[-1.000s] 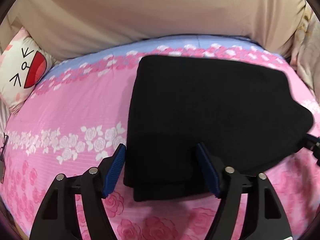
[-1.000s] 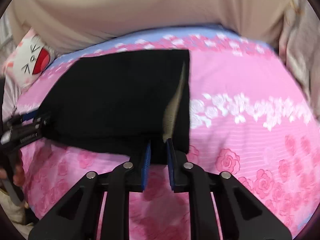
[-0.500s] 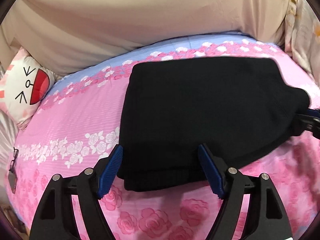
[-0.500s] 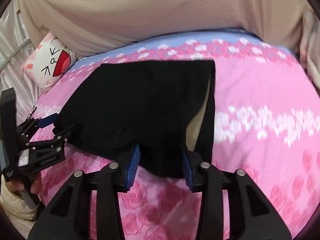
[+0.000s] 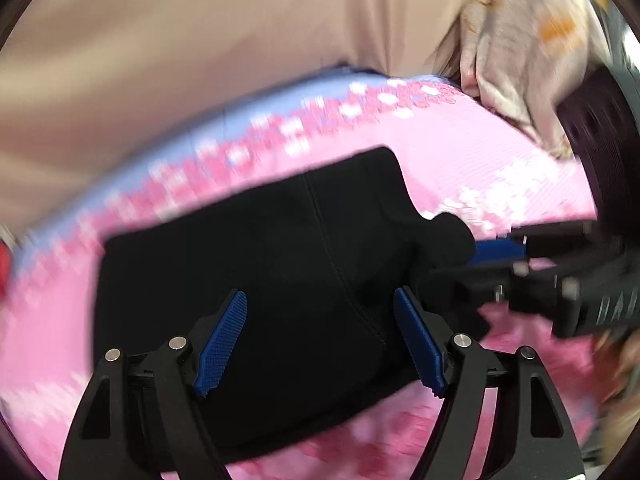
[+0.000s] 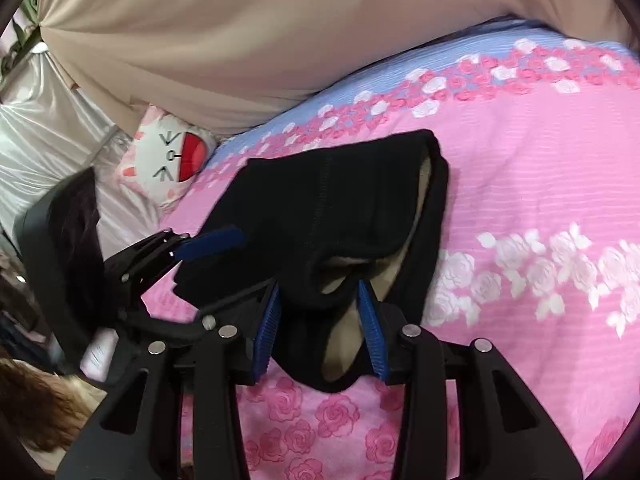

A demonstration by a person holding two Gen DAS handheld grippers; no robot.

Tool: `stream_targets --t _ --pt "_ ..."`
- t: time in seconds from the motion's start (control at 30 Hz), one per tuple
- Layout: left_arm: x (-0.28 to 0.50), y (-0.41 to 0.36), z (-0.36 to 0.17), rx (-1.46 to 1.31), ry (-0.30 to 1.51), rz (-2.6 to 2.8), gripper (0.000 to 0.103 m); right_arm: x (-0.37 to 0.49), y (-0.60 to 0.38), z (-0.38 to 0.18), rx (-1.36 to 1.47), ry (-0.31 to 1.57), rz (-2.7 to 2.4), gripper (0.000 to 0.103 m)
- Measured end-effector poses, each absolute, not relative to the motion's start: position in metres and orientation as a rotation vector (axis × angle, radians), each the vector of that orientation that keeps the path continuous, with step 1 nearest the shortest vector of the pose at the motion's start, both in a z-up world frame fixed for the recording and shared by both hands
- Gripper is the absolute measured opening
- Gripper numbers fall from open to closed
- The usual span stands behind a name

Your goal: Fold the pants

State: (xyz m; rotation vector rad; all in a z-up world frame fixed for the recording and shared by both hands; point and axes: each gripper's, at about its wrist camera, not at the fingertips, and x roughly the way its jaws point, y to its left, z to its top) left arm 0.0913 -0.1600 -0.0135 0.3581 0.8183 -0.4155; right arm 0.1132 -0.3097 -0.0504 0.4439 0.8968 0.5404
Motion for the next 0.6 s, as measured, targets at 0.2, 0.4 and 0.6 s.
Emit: stream_targets --t 0.2,0.4,0.6 --pt "0.076 -0.164 -0.005 0.511 0.768 -0.440 0.074 0.129 -0.311 -0.031 0.414 0.885 0.597 0.035" --pt "0.059 -0.189 -0.019 0.599 0.777 -0.561 0.075 0.141 -0.314 -0.037 0.414 0.907 0.591 0.035" --pt "0.052 -0.199 -0.029 0.631 0.787 -0.610 0.075 0.124 -0.347 -0.033 0.473 0.858 0.531 0.035"
